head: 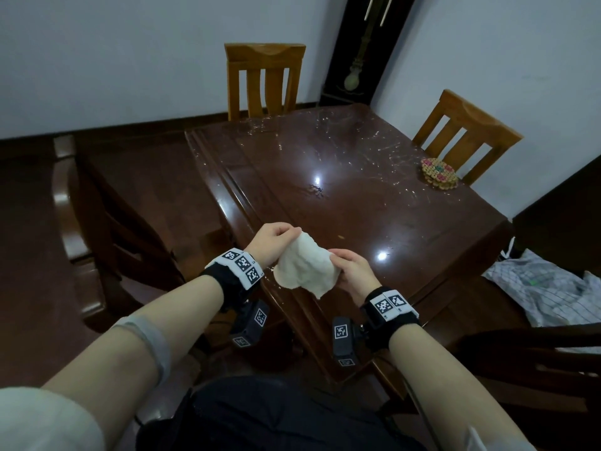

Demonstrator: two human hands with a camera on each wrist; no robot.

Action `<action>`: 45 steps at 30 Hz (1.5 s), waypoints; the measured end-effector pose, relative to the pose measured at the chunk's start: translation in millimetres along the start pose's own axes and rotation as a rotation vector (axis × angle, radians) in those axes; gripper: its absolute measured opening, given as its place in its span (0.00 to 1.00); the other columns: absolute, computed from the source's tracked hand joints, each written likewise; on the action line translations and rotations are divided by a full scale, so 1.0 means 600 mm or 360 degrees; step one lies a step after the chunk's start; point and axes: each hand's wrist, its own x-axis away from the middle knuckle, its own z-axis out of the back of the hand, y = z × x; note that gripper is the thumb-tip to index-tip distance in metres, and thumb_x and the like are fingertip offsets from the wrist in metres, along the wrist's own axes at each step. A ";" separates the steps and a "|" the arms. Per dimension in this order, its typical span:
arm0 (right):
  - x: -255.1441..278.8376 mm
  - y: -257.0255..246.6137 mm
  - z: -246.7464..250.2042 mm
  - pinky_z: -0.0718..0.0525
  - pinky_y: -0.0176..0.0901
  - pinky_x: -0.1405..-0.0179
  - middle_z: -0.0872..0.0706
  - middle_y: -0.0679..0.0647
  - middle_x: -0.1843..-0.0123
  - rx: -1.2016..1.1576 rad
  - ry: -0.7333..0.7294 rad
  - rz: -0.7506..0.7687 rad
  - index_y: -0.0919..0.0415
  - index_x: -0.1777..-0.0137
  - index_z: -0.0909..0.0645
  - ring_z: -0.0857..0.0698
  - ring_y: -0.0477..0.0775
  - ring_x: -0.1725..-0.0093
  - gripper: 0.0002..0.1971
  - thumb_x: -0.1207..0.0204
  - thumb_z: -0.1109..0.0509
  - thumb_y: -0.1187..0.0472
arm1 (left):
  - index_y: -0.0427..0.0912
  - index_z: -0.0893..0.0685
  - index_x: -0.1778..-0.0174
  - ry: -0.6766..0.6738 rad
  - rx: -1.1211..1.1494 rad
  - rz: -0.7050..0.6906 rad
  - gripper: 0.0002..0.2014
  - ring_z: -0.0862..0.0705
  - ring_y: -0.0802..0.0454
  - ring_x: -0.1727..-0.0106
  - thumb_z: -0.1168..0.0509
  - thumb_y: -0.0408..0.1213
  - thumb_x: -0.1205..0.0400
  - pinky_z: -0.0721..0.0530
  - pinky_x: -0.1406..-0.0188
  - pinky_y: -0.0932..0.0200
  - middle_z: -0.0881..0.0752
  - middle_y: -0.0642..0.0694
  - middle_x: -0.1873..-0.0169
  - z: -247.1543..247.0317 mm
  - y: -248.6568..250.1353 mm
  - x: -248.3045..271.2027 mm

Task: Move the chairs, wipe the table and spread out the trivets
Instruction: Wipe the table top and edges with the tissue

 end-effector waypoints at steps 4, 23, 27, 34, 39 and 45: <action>-0.022 -0.021 -0.010 0.13 0.51 0.47 0.13 0.60 0.41 -0.0034 0.0010 0.0031 0.59 0.41 0.15 0.15 0.60 0.39 0.10 0.17 0.35 0.60 | 0.33 0.14 0.51 -0.0015 0.0076 0.0006 0.14 0.16 0.54 0.54 0.37 0.41 0.15 0.18 0.53 0.59 0.13 0.42 0.56 0.018 0.002 -0.020; -0.252 -0.057 -0.042 0.23 0.45 0.32 0.15 0.53 0.38 0.0528 0.0252 0.0063 0.57 0.35 0.18 0.19 0.52 0.35 0.13 0.18 0.34 0.62 | 0.48 0.27 0.25 0.0540 -0.0673 0.0540 0.23 0.22 0.41 0.31 0.42 0.48 0.16 0.22 0.34 0.47 0.20 0.41 0.31 0.195 -0.076 -0.229; -0.319 -0.086 -0.030 0.26 0.44 0.31 0.18 0.51 0.31 0.0784 0.0221 0.0084 0.55 0.30 0.22 0.22 0.52 0.30 0.16 0.17 0.38 0.62 | 0.51 0.26 0.27 0.0751 -0.0894 0.0629 0.21 0.18 0.37 0.39 0.44 0.48 0.16 0.19 0.41 0.48 0.17 0.39 0.36 0.230 -0.070 -0.276; -0.431 -0.121 -0.019 0.30 0.50 0.26 0.25 0.53 0.23 0.1095 0.0200 0.0120 0.50 0.27 0.24 0.29 0.56 0.23 0.18 0.16 0.38 0.58 | 0.50 0.30 0.29 0.0726 -0.1522 0.0703 0.16 0.15 0.35 0.48 0.49 0.42 0.13 0.25 0.45 0.46 0.13 0.36 0.49 0.287 -0.085 -0.353; -0.479 -0.108 -0.030 0.52 0.56 0.17 0.49 0.45 0.13 0.1620 0.0022 0.0037 0.42 0.18 0.40 0.56 0.60 0.15 0.27 0.16 0.41 0.48 | 0.53 0.19 0.50 0.0149 -0.1402 0.0892 0.10 0.17 0.38 0.50 0.46 0.43 0.17 0.20 0.41 0.40 0.16 0.47 0.47 0.252 -0.155 -0.386; -0.496 -0.076 -0.046 0.64 0.67 0.20 0.64 0.42 0.14 0.1912 -0.0161 -0.0109 0.36 0.16 0.57 0.68 0.63 0.16 0.33 0.18 0.47 0.37 | 0.46 0.28 0.40 0.0575 -0.1396 0.0781 0.20 0.21 0.41 0.43 0.33 0.52 0.22 0.19 0.46 0.45 0.28 0.47 0.36 0.224 -0.199 -0.378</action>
